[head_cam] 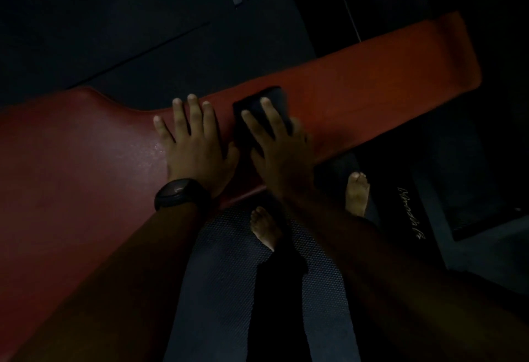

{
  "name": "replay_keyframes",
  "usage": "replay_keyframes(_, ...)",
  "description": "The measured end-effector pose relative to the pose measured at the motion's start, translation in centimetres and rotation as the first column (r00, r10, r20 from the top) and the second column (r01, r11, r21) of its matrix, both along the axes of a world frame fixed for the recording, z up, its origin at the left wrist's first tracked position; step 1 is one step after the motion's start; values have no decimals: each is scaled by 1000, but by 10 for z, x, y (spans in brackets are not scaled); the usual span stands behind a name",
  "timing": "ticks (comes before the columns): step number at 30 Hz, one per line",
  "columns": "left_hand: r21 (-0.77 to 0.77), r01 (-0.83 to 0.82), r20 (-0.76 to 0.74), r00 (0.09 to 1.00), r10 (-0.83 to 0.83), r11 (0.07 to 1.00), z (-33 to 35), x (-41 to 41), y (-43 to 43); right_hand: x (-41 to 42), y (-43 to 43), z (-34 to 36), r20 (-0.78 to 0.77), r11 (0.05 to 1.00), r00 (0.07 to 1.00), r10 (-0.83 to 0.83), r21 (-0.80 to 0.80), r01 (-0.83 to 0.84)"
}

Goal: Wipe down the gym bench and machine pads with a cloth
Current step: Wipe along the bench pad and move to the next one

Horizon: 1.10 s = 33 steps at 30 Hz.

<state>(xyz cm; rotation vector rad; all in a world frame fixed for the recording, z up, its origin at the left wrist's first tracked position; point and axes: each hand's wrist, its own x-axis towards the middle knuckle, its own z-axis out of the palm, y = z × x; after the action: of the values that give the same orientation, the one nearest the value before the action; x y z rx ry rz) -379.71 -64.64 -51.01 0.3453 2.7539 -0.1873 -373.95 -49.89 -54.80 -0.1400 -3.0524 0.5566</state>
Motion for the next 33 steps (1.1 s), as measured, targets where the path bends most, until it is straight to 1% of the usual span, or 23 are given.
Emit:
replay_keyframes(2,-16,25,-4,1000,-25,1000,-1,2,0,-30,31,-8,-60,976,982,181,138,-171)
replay_keyframes(3,-18,30,-2,1000,-31,999,0,1,1,-43,43,-11,-59,963,980,190,206,-174)
replay_keyframes(4,-18,27,2,1000,-27,999,0,2,3,-52,54,-12,-42,968,991,128,224,-115)
replay_keyframes(6,-13,-5,5,1000,5,1000,2,1,11,-58,65,-13,27,980,985,-168,112,164)
replay_keyframes(8,-22,-36,21,999,37,999,3,-2,20,-45,53,-11,184,870,858,-480,-29,493)
replay_keyframes(9,-28,-47,26,999,48,998,3,-3,24,-34,40,-7,240,810,795,-557,-54,584)
replay_keyframes(10,-28,-56,28,998,57,998,2,-4,27,-21,25,-2,251,792,778,-576,-65,607)
replay_keyframes(11,-22,-62,29,998,62,998,1,-5,30,-10,12,3,202,821,815,-544,-72,566)
replay_keyframes(12,-14,-59,30,998,59,998,-1,-5,33,-1,3,4,141,883,882,-450,-80,463)
replay_keyframes(14,6,-46,24,999,45,999,-5,-4,36,1,5,-4,15,994,996,-91,-55,92)
replay_keyframes(16,10,-38,10,999,38,999,-8,-3,38,-22,35,-13,-93,976,972,216,6,-216)
replay_keyframes(18,-14,-27,5,1000,27,1000,-9,-2,39,-46,64,-19,-134,948,943,305,133,-288)
replay_keyframes(19,-28,-21,7,1000,21,999,-9,-2,39,-52,74,-20,-114,952,957,268,182,-245)
replay_keyframes(21,-37,-14,9,1000,15,999,-10,-2,40,-52,81,-20,-34,991,999,-11,135,15)
replay_keyframes(22,-36,-14,4,1000,14,999,-10,-2,40,-47,77,-19,18,976,977,-212,64,210)
replay_keyframes(23,-33,-13,1,1000,13,999,-9,-2,40,-39,68,-18,98,915,911,-401,-12,404)
replay_keyframes(24,-30,-14,0,1000,14,999,-10,-2,41,-29,57,-15,176,840,835,-521,-67,539)
replay_keyframes(25,-27,-13,1,1000,13,1000,-10,-3,41,-18,44,-11,208,809,806,-555,-94,581)
replay_keyframes(26,-27,-8,3,1000,8,1000,-11,-3,43,-7,33,-7,185,835,835,-519,-96,541)
replay_keyframes(27,-29,0,7,1000,1,1000,-11,-2,45,4,24,-5,133,899,899,-417,-88,430)
replay_keyframes(29,-26,4,14,1000,-4,1000,-13,-2,50,12,27,-8,16,997,998,-66,-39,67)
replay_keyframes(31,-31,16,5,1000,-16,999,-14,-2,53,-12,53,-14,-75,978,976,205,54,-201)
replay_keyframes(33,-47,26,-3,1000,-26,999,-15,0,54,-44,81,-21,-117,944,949,292,192,-267)
